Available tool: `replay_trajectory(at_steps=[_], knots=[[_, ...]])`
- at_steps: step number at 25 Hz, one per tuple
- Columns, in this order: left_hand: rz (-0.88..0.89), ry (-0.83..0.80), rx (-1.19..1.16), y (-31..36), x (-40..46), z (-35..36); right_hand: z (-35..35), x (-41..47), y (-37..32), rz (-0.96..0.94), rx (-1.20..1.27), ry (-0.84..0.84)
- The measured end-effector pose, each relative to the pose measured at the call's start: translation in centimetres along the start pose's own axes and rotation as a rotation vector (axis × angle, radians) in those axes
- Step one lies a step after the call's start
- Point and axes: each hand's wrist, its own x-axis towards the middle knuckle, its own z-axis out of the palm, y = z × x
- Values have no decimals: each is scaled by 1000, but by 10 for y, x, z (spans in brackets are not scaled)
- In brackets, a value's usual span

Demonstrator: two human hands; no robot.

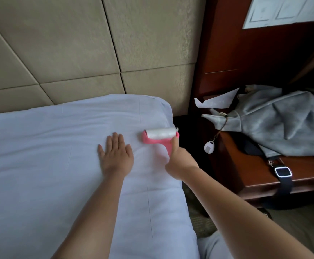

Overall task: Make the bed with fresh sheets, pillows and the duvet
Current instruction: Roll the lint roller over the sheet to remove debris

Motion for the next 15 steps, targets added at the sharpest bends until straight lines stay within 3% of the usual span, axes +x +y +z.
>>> replay_trajectory(at_steps=[5,10,15], knots=[[70,-5,30,-8,-46,0,4,-59,13,23,13,-19],[171,65,-1,-24,-78,1,14,-98,17,58,127,113],[248,161,-341,-50,-77,2,27,-115,1,-49,41,102]])
